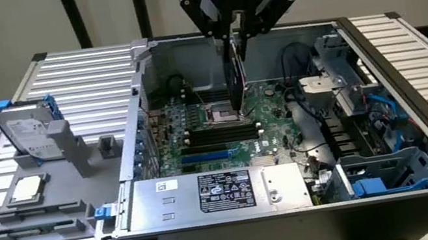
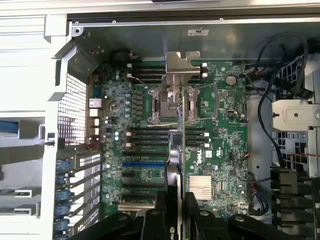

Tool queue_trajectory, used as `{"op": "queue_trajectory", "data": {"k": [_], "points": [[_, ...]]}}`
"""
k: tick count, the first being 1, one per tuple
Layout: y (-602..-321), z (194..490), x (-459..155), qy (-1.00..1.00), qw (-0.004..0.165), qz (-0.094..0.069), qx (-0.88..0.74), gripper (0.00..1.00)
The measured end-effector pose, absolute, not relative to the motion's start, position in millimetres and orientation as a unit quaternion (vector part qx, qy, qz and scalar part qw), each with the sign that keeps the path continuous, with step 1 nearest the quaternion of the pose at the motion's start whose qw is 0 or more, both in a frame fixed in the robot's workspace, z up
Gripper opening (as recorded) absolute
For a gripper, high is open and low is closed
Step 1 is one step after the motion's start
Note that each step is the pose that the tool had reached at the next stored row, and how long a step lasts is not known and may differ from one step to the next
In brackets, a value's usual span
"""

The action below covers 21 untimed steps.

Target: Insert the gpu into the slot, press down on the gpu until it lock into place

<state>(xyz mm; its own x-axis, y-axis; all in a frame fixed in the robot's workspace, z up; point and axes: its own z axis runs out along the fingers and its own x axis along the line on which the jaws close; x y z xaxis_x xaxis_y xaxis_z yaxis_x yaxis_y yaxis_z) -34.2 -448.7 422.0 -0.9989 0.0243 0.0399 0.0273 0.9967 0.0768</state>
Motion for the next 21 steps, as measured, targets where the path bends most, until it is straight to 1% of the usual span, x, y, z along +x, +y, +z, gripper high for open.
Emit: {"op": "queue_trajectory", "data": {"k": [21], "points": [[-448.8, 422.1, -36.3, -0.999, 0.019, -0.039, -0.005, 0.26]]}}
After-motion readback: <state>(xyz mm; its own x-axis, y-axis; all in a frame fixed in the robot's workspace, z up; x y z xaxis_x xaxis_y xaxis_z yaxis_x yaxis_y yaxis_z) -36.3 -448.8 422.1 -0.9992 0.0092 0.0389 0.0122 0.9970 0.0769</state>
